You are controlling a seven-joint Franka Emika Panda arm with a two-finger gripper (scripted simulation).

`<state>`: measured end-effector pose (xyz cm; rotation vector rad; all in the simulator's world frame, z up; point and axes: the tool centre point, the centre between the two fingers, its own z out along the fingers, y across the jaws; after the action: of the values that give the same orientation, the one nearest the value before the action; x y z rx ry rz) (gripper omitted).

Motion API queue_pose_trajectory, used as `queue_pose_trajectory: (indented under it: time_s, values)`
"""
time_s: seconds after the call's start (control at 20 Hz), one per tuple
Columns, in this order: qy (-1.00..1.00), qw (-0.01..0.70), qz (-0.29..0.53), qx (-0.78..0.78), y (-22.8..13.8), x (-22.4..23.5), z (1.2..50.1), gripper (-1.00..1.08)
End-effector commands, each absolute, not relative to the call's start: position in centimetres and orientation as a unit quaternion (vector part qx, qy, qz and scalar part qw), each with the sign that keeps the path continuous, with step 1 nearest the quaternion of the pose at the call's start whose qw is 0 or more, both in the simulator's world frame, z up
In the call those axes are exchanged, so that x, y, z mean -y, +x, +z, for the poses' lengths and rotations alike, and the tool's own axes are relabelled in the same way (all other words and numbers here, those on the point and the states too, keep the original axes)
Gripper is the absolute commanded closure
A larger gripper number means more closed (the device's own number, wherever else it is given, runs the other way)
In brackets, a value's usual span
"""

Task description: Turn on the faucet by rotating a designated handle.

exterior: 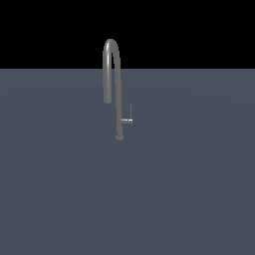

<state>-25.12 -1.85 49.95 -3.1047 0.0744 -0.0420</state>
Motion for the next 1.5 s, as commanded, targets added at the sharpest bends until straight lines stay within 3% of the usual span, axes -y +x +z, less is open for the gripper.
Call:
queue_pose_trajectory:
  time_s: [0.0,0.65,1.45]
  values:
    - [-0.999,0.018,-0.014,-0.024,-25.1,1.9,50.0,1.08]
    - [-0.997,0.046,0.013,-0.054,-22.7,1.5,49.4,1.08]
    - [-0.969,0.151,0.112,-0.161,-13.9,1.1,46.3,1.08]
